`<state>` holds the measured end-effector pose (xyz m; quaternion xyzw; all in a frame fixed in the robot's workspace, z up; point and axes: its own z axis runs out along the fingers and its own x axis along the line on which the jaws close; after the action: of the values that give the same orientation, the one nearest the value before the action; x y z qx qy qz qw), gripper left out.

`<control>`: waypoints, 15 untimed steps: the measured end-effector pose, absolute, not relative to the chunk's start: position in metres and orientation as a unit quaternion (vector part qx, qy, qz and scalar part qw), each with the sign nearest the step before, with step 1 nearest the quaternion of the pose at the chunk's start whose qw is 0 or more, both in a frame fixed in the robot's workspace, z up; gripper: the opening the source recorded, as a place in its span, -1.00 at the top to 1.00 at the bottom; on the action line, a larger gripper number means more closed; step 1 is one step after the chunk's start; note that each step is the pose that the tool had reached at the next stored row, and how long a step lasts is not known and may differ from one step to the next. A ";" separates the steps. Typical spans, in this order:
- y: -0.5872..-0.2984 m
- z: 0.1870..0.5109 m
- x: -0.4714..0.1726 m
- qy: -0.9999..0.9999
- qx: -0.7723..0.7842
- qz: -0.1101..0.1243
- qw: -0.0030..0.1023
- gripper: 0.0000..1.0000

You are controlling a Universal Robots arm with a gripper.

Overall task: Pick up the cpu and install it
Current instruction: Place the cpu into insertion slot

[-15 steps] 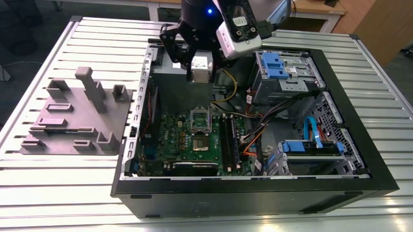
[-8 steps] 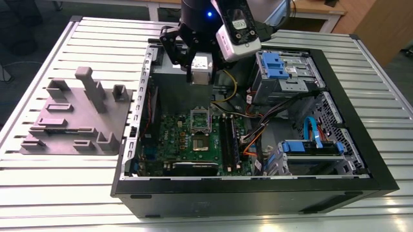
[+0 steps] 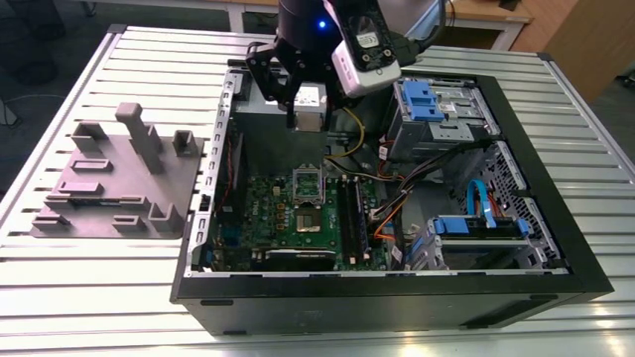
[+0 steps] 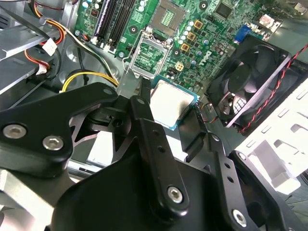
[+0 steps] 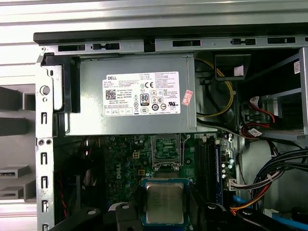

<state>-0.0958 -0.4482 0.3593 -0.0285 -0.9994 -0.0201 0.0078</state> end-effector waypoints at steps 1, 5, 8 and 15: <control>-0.448 0.359 -0.096 -0.999 -0.029 -0.020 0.008 0.05; -0.448 0.359 -0.096 -0.999 -0.029 -0.020 0.008 0.05; -0.448 0.359 -0.096 -0.999 -0.029 -0.020 0.008 0.05; -0.449 0.354 -0.096 -0.999 -0.028 -0.020 0.008 0.05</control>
<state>-0.0957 -0.4486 0.3545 -0.0285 -0.9994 -0.0201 0.0078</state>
